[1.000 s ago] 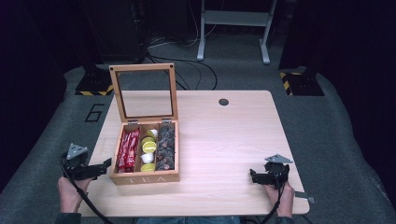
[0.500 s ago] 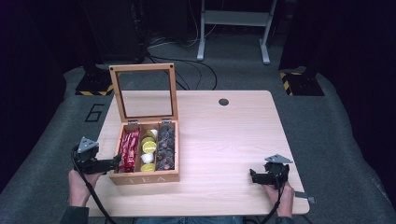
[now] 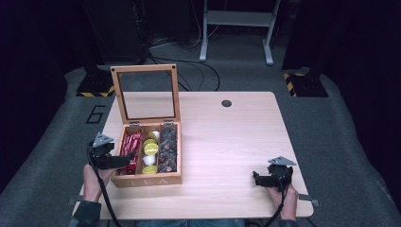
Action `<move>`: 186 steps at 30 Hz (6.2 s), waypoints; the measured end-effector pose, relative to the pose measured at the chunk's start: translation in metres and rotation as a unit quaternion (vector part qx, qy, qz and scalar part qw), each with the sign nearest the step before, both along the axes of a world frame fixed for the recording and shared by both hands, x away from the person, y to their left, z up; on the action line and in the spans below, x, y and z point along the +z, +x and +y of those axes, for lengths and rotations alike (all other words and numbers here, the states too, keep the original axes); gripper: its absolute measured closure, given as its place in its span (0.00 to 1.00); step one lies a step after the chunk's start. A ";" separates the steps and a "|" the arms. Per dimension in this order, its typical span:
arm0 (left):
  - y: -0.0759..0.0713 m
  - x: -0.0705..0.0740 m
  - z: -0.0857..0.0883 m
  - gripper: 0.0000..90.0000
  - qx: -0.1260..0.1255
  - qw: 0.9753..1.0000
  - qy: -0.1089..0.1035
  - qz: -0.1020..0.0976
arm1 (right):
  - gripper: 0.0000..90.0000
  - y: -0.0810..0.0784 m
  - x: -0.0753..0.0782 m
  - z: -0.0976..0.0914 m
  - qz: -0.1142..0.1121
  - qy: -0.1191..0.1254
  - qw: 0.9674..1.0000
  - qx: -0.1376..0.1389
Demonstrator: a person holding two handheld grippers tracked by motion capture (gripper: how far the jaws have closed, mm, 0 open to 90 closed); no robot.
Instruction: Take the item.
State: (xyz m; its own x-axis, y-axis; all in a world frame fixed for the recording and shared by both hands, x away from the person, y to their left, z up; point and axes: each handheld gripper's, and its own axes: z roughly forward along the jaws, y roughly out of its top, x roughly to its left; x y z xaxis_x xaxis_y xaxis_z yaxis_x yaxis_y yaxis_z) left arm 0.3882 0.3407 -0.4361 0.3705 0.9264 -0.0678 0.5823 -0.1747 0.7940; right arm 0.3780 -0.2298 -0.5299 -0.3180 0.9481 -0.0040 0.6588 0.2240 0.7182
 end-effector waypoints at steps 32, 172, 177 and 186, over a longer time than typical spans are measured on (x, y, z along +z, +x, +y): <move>0.024 -0.009 -0.021 0.66 0.014 0.998 0.049 0.047 | 0.00 0.000 0.000 0.001 -0.004 -0.002 1.000 0.000; 0.050 0.048 -0.139 0.95 -0.143 0.990 -0.002 -0.016 | 0.00 0.000 0.000 0.001 -0.001 0.001 1.000 -0.004; 0.052 0.047 -0.148 0.95 -0.151 0.988 0.000 -0.014 | 0.00 0.000 0.000 0.001 -0.001 0.001 1.000 -0.004; 0.058 0.044 -0.164 0.94 -0.167 0.986 0.002 -0.008 | 0.00 0.000 0.000 0.001 -0.001 0.001 1.000 -0.004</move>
State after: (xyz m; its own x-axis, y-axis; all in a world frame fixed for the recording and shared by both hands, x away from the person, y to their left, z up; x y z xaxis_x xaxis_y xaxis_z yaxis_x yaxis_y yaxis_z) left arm 0.4460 0.1766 -0.3923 0.6553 0.7533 -0.0561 0.4795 -0.3575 0.8015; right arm 0.3781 -0.2292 -0.5302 -0.3110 0.9504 -0.0025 0.6591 0.2175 0.7199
